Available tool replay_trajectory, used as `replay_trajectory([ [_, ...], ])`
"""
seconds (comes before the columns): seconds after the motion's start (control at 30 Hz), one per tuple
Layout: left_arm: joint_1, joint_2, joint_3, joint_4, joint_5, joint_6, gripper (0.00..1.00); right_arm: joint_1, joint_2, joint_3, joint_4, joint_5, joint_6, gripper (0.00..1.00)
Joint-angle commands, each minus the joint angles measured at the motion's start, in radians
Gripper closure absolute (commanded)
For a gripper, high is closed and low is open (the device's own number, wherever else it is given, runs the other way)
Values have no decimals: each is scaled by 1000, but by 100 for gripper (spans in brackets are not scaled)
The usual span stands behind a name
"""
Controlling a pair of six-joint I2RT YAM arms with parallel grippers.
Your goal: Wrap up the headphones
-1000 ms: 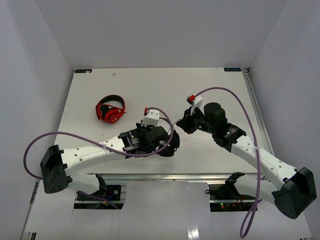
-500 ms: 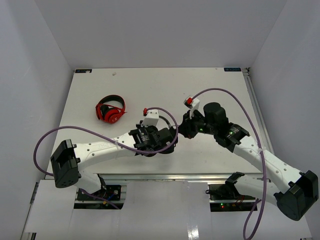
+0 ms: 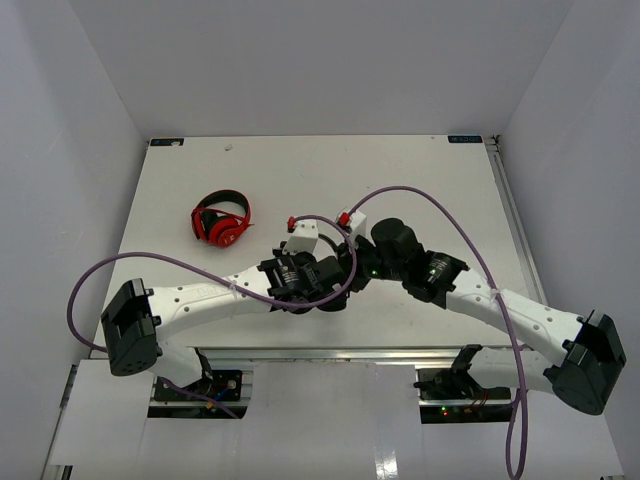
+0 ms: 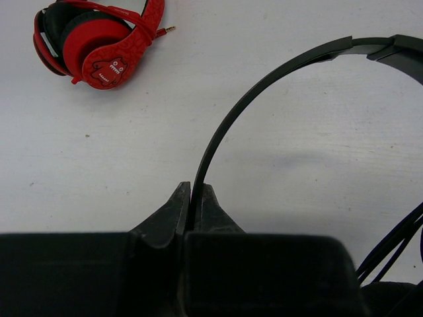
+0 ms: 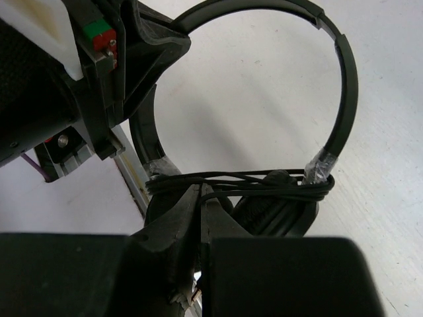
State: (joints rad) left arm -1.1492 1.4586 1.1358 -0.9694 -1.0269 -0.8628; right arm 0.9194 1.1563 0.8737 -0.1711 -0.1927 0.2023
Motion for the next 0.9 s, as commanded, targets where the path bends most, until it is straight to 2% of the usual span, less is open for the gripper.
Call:
replay_trajectory([
  [0.0, 6, -41, -1, 38, 15, -1, 100, 91, 35, 78, 93, 45, 22, 91],
  [0.2, 6, -82, -14, 61, 33, -1, 100, 134, 49, 87, 76, 136, 34, 79],
  [0.27, 6, -93, -18, 68, 38, -2, 100, 146, 46, 87, 72, 155, 35, 78],
  [0.47, 6, -126, -33, 84, 43, -10, 100, 179, 31, 88, 67, 185, 39, 80],
  [0.6, 6, -149, -41, 92, 40, -27, 100, 201, 25, 89, 56, 262, 49, 82],
  [0.7, 6, -187, -55, 89, 14, -103, 100, 228, 13, 82, 64, 335, 71, 88],
  [0.87, 6, -251, -137, 129, -4, -232, 100, 260, 1, 74, 101, 441, 98, 91],
])
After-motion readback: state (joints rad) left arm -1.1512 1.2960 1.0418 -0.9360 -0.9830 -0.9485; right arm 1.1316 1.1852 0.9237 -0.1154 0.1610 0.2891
